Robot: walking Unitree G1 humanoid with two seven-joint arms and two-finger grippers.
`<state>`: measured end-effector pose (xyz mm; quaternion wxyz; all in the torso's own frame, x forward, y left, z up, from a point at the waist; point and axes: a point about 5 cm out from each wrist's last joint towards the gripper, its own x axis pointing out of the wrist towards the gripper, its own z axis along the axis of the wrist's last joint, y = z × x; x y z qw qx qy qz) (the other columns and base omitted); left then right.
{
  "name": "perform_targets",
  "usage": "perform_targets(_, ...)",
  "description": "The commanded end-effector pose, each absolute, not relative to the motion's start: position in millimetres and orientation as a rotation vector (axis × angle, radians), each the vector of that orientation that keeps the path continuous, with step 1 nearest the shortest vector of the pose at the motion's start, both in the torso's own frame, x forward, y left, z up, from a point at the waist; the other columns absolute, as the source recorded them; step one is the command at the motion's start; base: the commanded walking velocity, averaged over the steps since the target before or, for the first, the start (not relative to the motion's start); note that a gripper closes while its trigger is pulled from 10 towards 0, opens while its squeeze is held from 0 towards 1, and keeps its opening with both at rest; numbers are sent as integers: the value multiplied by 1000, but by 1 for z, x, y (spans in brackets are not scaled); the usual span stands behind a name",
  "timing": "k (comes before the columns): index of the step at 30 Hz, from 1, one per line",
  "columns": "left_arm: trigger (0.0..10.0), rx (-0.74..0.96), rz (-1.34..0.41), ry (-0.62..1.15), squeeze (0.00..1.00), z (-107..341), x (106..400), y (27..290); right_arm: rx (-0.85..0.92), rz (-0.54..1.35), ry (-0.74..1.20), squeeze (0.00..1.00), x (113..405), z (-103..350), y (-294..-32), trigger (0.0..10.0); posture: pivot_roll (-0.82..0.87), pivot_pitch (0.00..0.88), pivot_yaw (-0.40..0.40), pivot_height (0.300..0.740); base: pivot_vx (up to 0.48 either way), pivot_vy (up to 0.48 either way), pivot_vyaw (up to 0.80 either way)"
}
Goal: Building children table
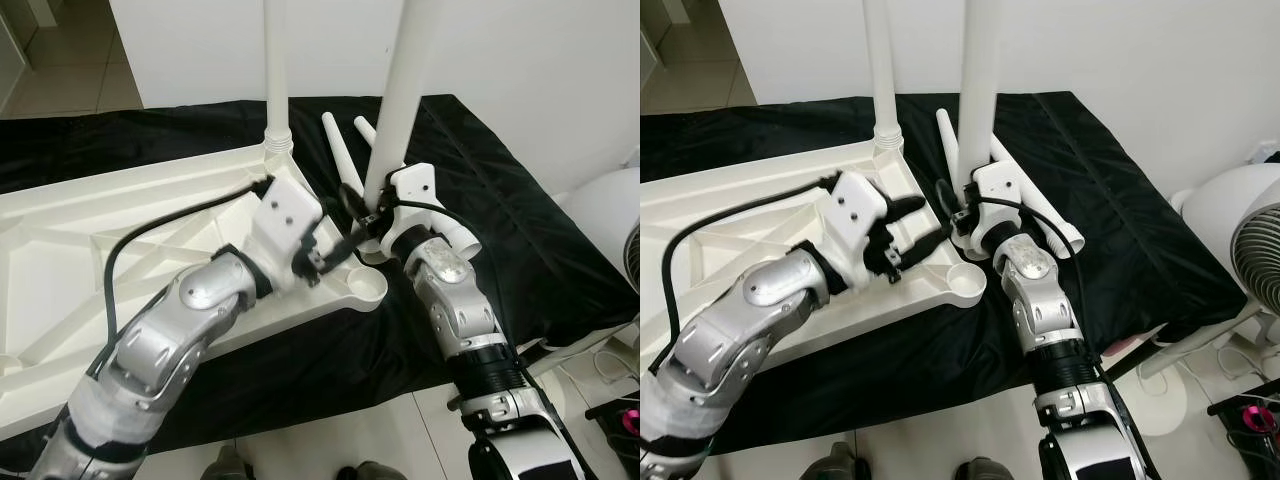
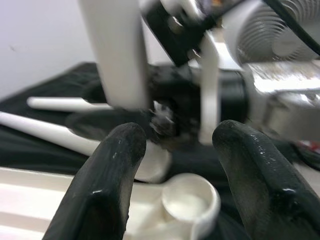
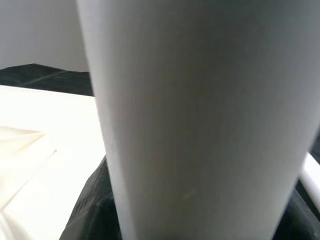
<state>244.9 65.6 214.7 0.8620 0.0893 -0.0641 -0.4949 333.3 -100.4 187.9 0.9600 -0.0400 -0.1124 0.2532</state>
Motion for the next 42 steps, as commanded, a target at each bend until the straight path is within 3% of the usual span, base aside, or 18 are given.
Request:
perform_targets(1, 10000, 203, -1085, -135, 0, 212, 239, 65, -89, 545, -250, 0, 330, 190, -99, 10000, 24, 35, -41, 740, 0, 0, 0)
perform_targets(15, 10000, 218, -1100, -59, 0, 190, 226, 77, -93, 605, -192, 0, 313, 164, -102, 10000, 34, 42, -53, 740, 0, 0, 0)
perform_targets(42, 10000, 172, -1107, -32, 0, 189, 218, 83, -129, 703, -111, 0, 291, 128, -114, 10000, 37, 52, -42, 740, 0, 0, 0)
